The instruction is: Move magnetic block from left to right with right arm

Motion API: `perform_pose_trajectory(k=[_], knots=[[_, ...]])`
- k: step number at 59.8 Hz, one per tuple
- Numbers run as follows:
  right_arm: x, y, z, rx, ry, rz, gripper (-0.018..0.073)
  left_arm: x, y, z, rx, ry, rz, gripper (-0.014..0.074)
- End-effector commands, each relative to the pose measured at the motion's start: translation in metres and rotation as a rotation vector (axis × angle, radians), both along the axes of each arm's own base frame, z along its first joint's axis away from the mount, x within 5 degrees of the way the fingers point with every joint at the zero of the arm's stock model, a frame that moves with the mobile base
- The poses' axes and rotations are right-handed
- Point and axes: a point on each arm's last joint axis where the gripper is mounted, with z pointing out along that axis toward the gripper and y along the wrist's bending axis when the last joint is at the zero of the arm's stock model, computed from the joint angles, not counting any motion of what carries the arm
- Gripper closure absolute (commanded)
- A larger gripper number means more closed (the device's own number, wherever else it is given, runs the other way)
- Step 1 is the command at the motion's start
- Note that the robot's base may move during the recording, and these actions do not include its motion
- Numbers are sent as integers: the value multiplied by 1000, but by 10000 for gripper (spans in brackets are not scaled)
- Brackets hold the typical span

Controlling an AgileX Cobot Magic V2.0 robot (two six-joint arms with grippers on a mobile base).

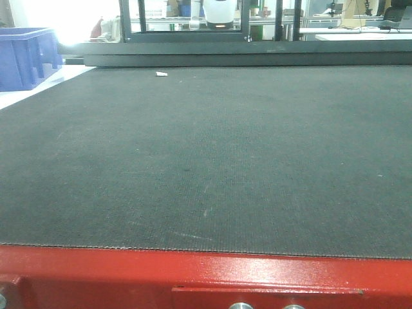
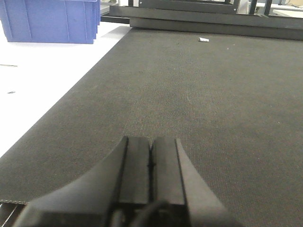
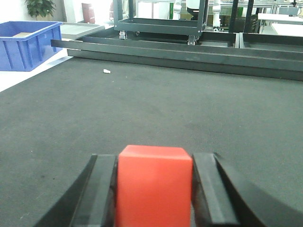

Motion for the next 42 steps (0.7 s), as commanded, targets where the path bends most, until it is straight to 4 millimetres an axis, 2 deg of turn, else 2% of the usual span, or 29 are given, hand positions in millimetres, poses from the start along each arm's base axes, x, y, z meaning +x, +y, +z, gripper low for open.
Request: perform_pose_trajectory(k=[1,42], knots=[[0,0,15,-6,-98,3,379,-1,1,5,-9,-87,7,713],[0,0,15,-6,-99,3,379,0,0,5,-9,-83,-3,713]])
